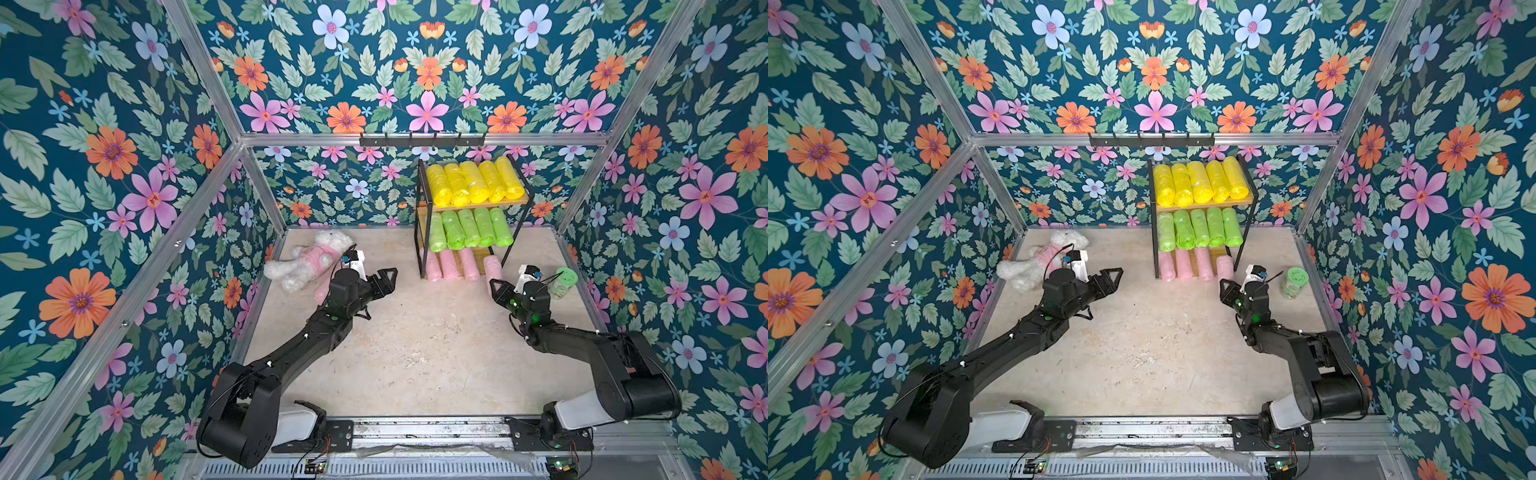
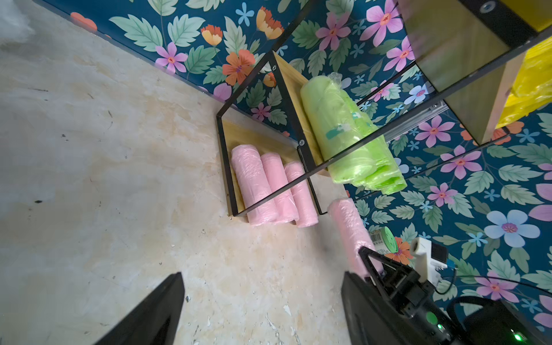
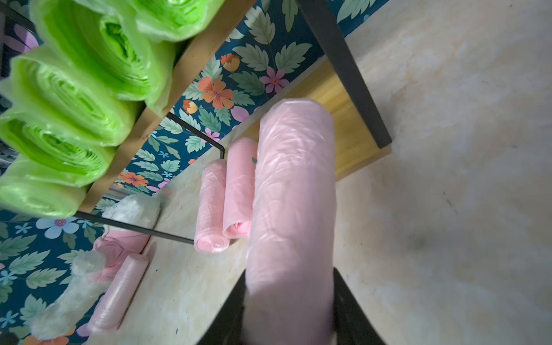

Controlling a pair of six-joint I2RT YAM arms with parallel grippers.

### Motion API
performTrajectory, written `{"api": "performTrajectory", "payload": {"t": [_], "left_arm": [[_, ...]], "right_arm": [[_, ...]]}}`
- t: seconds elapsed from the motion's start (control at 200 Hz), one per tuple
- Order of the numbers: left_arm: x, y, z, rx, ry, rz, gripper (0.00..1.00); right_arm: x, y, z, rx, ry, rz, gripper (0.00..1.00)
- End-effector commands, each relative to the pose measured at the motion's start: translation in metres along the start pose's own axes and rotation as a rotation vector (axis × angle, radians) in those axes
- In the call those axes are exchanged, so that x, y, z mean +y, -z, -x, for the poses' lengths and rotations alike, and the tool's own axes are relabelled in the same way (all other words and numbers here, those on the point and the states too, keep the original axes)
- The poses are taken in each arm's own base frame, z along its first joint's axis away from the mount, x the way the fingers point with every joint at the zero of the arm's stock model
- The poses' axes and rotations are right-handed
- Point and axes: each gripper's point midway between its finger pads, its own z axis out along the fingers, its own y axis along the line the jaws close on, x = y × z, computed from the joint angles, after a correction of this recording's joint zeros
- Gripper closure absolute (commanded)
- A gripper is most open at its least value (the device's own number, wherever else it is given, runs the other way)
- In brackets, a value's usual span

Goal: Sort the rolls of trash bags by color and place them on the shelf
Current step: Place the roll of trash bags on the shelf.

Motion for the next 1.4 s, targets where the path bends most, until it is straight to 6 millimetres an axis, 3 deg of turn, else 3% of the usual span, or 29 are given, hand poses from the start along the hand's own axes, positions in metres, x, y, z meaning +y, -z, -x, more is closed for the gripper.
{"api": "performTrajectory", "payload": {"t": [0.0,0.1,0.14,0.44,0.76,1.105,1.395], "left_arm": [[-0.003,-0.001,0.0,0.009,-0.023,-0.011,0.12],[-0.003,-0.001,0.0,0.013,-0.029,-0.009,0.12],[-0.003,-0.001,0.0,0.014,-0.031,-0.007,0.12],[-0.002,0.0,-0.004,0.032,-0.039,-0.008,0.12],[-0.002,0.001,-0.006,0.04,-0.046,-0.01,0.12],[-0.001,0.0,-0.01,0.054,-0.043,-0.009,0.12],[0.002,0.0,-0.012,0.063,-0.042,-0.001,0.12]], "right_arm": [[0.009,-0.015,0.021,-0.06,0.053,0.021,0.69],[0.01,-0.029,0.024,-0.056,0.053,0.023,0.68],[0.0,-0.038,0.016,-0.033,0.043,-0.003,0.68],[-0.008,-0.069,0.007,0.015,0.05,-0.011,0.68],[0.0,-0.085,-0.012,0.11,0.096,0.067,0.68],[0.005,-0.092,-0.014,0.124,0.1,0.104,0.68],[-0.002,-0.1,-0.008,0.108,0.085,0.059,0.58]]}}
